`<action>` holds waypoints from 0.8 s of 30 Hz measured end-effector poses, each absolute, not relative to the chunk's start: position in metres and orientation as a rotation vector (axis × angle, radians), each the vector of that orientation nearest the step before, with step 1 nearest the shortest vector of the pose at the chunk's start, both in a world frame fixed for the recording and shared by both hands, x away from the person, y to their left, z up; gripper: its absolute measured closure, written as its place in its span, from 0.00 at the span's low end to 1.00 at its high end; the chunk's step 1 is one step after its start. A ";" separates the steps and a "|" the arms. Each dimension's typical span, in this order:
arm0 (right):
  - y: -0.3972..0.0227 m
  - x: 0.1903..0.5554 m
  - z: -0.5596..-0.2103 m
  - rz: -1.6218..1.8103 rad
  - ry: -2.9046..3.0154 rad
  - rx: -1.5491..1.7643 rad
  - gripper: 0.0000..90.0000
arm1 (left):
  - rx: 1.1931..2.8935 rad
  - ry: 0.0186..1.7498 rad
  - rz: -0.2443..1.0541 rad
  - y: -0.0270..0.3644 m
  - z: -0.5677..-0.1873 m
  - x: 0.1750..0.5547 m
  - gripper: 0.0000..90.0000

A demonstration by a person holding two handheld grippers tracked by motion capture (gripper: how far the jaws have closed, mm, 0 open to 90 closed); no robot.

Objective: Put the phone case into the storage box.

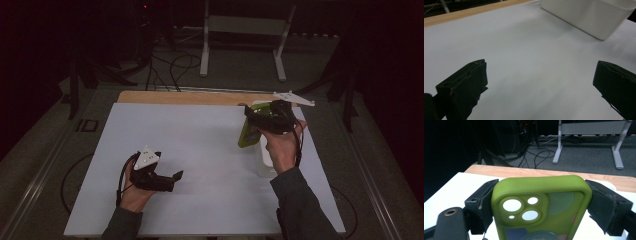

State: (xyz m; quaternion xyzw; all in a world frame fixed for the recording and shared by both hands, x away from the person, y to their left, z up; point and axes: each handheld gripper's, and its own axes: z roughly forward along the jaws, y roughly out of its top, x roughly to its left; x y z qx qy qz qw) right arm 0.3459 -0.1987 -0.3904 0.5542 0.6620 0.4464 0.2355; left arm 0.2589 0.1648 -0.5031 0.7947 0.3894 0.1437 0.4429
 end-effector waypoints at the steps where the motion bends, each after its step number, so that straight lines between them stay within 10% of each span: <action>1: -0.199 0.346 -0.390 1.224 1.814 1.520 0.18 | 1.971 0.967 0.358 0.166 -0.503 0.259 0.00; 24: -0.208 0.355 -0.379 1.207 1.784 1.521 0.18 | 1.956 1.017 0.402 0.180 -0.510 0.253 0.00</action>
